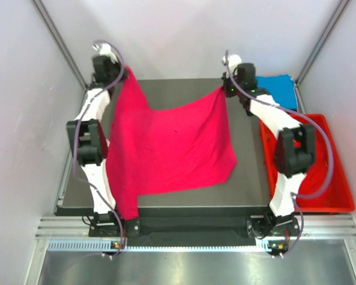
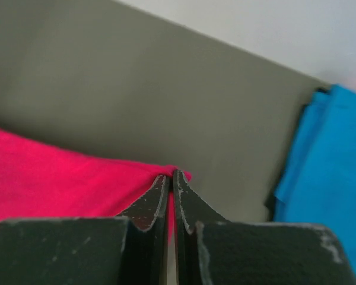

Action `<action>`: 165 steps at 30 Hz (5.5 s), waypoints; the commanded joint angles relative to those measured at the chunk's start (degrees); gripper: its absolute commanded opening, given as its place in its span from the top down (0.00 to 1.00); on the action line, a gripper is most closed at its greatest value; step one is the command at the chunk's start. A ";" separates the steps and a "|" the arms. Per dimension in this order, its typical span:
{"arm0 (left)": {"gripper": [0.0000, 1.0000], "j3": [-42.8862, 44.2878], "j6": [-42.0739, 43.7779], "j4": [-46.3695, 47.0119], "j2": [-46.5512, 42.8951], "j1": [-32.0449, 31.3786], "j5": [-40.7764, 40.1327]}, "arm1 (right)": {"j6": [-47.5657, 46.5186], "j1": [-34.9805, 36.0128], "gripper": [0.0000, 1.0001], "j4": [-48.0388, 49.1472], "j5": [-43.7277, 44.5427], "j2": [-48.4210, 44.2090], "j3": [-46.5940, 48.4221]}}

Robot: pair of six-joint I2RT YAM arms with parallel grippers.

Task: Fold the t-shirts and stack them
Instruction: Flatten the tshirt out

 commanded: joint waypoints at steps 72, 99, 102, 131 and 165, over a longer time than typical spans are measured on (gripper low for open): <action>1.00 -15.59 13.79 33.05 1.09 4.20 -15.06 | 8.48 -2.24 0.55 -4.08 4.69 26.36 29.27; 1.00 -19.19 7.55 33.32 -3.04 4.20 -10.14 | 30.82 4.27 0.73 -15.28 24.12 -7.39 -31.45; 1.00 -18.75 7.02 33.32 -2.60 4.20 -9.61 | 32.05 4.27 0.72 -15.64 25.97 -10.29 -35.85; 1.00 -23.40 7.11 32.17 -7.96 5.25 3.04 | 23.78 -5.05 0.53 1.93 -2.68 25.70 23.78; 1.00 -27.62 2.19 38.85 -7.61 5.87 7.53 | 47.62 -5.23 0.63 6.25 5.32 49.65 44.73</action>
